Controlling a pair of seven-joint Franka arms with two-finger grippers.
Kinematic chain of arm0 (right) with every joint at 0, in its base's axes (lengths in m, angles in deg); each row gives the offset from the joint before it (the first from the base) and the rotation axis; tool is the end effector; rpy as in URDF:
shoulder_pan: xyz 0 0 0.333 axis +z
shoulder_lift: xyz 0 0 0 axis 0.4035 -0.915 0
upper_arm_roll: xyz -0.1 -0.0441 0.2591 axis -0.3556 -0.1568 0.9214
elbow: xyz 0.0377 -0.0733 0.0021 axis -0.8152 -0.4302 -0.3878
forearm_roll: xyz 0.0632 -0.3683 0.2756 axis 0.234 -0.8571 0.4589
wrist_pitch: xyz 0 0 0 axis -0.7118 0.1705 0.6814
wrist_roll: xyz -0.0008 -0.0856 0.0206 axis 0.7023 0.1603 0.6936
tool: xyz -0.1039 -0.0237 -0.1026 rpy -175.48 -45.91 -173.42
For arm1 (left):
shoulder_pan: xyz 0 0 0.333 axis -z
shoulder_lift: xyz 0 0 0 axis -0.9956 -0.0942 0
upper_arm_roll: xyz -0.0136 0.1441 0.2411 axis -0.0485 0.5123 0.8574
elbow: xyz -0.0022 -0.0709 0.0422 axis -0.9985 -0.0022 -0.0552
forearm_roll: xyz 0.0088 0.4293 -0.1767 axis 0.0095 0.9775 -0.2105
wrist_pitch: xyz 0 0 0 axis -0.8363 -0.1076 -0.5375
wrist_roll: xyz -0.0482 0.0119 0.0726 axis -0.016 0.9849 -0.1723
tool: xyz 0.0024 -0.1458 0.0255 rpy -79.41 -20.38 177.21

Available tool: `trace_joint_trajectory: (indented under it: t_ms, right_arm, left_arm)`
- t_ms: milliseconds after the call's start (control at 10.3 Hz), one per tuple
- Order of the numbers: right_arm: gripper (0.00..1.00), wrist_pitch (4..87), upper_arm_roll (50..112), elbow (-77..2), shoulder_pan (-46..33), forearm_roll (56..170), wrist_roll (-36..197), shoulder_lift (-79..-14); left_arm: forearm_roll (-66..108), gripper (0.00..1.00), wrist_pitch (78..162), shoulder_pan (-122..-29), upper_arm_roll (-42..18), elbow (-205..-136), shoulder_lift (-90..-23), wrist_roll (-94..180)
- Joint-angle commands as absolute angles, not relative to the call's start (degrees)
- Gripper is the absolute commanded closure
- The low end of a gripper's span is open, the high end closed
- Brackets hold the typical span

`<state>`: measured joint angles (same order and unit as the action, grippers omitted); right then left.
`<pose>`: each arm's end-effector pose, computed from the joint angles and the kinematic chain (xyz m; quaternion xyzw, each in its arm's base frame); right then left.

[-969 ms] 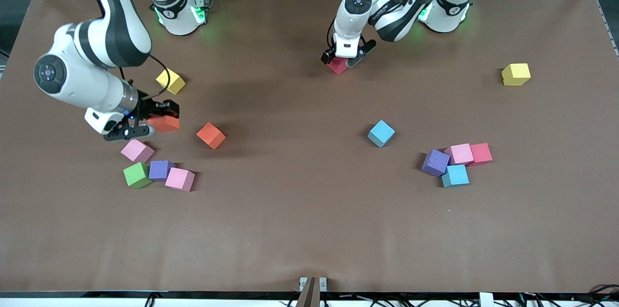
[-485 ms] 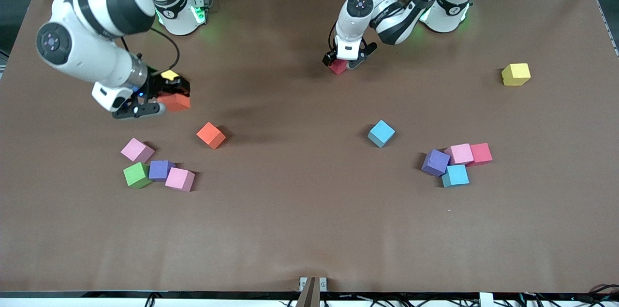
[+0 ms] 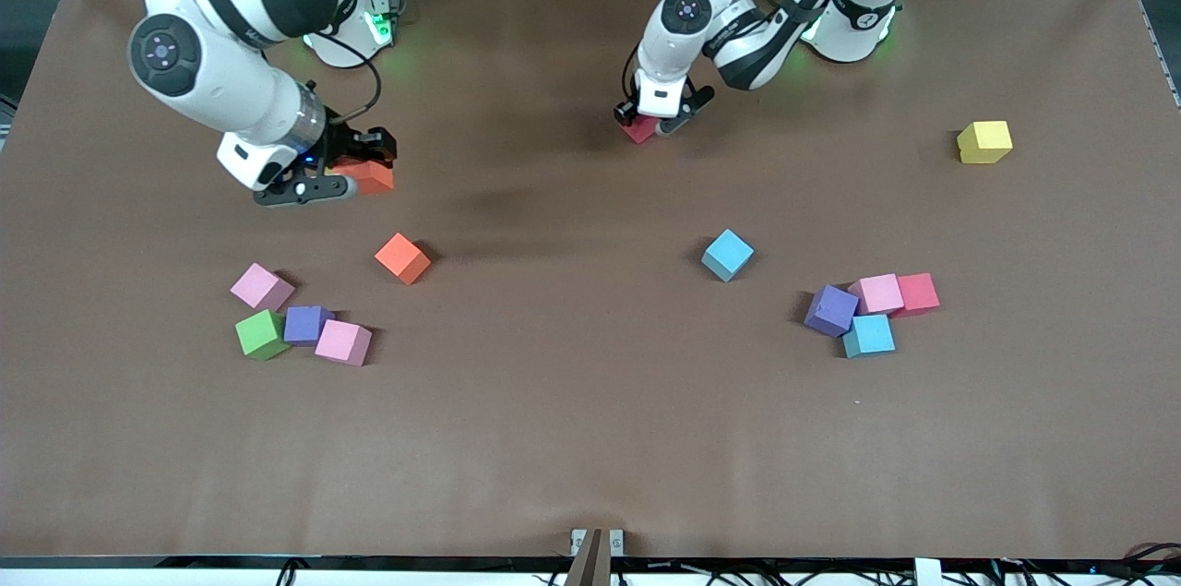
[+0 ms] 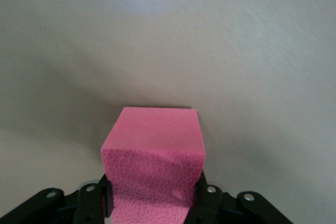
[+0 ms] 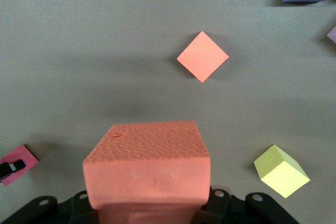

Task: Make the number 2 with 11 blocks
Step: 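Lift the orange cube with the right gripper while the left gripper lifts magenta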

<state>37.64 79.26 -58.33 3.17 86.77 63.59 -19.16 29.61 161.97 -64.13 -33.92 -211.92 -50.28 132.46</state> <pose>0.5334 0.2165 0.3322 -0.9922 -0.0355 0.0995 0.0667 0.2156 -0.4700 0.0654 0.9389 0.3251 -0.0993 0.0545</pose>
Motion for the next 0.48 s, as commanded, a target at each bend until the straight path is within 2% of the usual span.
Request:
trace_joint_trajectory:
  t_ms: [0, 97, 388]
  right_arm:
    - [0.73, 38.2, 80.1, -59.8, 3.2, 85.3, 62.1, -17.8]
    - [0.73, 38.1, 80.1, -59.8, 3.1, 85.2, 62.1, -17.8]
    - [0.73, 38.0, 80.1, -59.8, 3.0, 84.7, 62.2, -17.8]
  left_arm:
    - [31.1, 0.76, 161.3, -61.9, -33.4, -207.7, -52.1, 127.4]
    - [31.3, 0.73, 159.8, -61.1, -33.5, -206.4, -52.2, 124.5]
    - [31.3, 0.75, 148.8, -58.2, -33.5, -198.9, -55.2, 112.4]
